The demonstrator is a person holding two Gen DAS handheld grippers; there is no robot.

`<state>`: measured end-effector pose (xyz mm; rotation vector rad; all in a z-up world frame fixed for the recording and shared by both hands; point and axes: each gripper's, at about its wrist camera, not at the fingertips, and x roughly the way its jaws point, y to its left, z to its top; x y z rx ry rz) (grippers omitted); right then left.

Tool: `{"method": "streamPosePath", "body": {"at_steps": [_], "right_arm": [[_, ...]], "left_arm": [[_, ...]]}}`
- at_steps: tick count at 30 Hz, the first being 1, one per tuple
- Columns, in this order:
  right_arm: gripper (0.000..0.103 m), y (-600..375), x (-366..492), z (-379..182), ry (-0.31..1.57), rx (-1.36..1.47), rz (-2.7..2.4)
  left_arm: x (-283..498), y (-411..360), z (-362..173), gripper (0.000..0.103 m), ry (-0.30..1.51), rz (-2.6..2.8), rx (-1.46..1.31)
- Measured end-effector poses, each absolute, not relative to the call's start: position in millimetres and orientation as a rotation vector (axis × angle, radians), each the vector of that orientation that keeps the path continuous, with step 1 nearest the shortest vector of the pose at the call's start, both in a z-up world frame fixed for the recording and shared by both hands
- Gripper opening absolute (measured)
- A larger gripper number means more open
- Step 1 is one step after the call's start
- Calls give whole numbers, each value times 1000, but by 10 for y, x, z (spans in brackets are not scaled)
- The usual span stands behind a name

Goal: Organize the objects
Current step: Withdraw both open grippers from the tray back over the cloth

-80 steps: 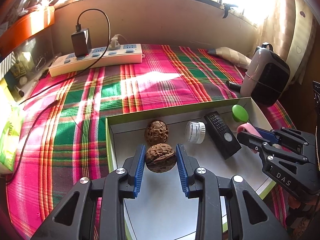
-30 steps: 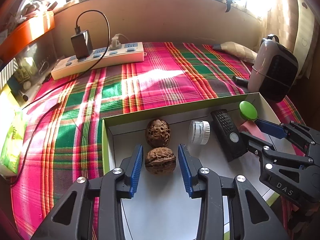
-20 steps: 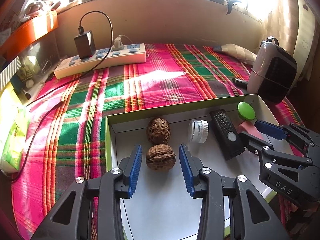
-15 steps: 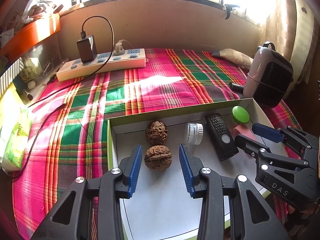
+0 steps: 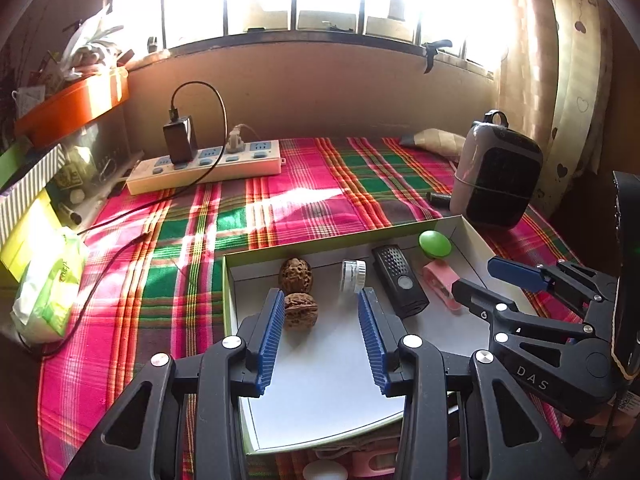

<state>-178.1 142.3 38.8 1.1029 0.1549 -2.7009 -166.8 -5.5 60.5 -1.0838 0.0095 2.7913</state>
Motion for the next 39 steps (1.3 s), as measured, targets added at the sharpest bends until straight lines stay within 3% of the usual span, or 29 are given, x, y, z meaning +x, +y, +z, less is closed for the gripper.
{"method": "streamPosePath", "body": {"at_steps": [19,39], "right_arm": [[46,1461,-1420,526,135,1040,-2738],[46,1486,-1217,551,123,1021,-2736]], "left_arm": [[-1204,62,797,37,128,2861,-922],[-990,-119,705,37,10,2842,-978]]}}
